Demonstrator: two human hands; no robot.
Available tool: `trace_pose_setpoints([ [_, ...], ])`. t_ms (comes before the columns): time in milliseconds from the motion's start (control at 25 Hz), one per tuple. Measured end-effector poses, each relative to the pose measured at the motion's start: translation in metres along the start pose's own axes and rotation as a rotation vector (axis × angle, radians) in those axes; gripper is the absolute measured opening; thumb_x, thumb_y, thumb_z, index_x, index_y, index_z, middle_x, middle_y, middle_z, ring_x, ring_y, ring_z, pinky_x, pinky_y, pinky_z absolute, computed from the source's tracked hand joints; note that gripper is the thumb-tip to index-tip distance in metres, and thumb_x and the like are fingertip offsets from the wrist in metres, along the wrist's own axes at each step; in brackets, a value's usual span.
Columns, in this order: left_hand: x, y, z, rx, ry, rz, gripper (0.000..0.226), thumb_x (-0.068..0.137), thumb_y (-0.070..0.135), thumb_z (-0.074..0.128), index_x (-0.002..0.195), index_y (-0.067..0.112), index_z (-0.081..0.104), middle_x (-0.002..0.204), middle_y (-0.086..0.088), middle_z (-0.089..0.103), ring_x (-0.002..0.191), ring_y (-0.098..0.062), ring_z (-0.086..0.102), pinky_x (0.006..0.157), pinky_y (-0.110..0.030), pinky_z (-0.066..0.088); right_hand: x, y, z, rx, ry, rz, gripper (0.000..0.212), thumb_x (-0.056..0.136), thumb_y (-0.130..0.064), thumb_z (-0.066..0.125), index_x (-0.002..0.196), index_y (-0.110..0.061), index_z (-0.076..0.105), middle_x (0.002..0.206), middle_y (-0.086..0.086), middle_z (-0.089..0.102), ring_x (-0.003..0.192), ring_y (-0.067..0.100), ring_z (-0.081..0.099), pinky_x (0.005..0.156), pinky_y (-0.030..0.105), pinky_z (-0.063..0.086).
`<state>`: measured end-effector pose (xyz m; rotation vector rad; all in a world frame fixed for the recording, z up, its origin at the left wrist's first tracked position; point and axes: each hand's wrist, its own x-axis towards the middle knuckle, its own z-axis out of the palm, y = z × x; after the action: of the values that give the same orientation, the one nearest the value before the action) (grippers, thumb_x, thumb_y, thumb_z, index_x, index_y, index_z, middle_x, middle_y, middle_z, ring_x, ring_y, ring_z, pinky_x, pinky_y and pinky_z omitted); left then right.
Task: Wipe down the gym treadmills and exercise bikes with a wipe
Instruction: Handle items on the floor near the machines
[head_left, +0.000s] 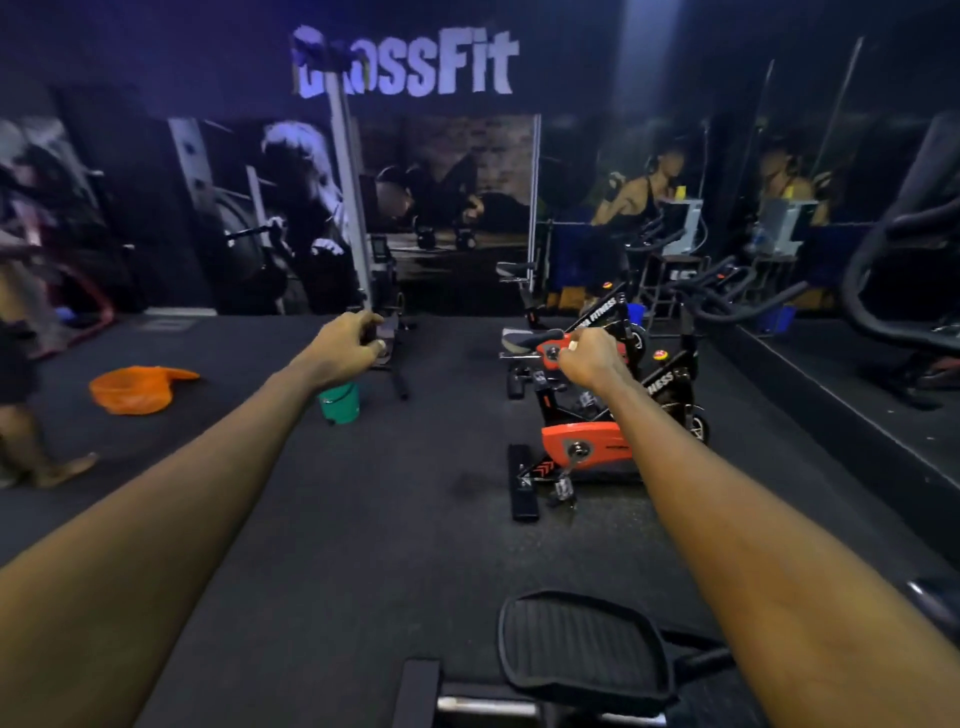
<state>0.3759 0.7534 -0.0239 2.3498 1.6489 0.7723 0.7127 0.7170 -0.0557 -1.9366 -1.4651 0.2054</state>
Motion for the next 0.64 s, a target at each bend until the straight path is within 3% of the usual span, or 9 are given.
trace_pose_setpoints([
  [320,-0.008,-0.089,-0.031,0.079,0.012,-0.14,0.046,0.096,0.021,0.057,0.14,0.011,0.048,0.141,-0.018,0.047,0.13,-0.033,0.045,0.104,-0.037,0.037,0.038,-0.066,0.083,0.023,-0.109,-0.087,0.041,0.086,-0.022,0.054,0.122,-0.004,0.063,0.13,0.017,0.058,0.123,0.035,0.053,0.101,0.04,0.046],
  [640,0.024,-0.184,-0.045,0.077,0.009,-0.157,0.046,0.095,0.022,0.059,0.139,0.011,0.049,0.137,-0.019,0.049,0.126,-0.034,0.048,0.102,-0.038,0.039,0.062,-0.134,0.158,-0.004,-0.134,-0.135,0.04,0.088,-0.019,0.054,0.124,-0.001,0.06,0.13,0.018,0.057,0.121,0.035,0.054,0.102,0.037,0.046],
])
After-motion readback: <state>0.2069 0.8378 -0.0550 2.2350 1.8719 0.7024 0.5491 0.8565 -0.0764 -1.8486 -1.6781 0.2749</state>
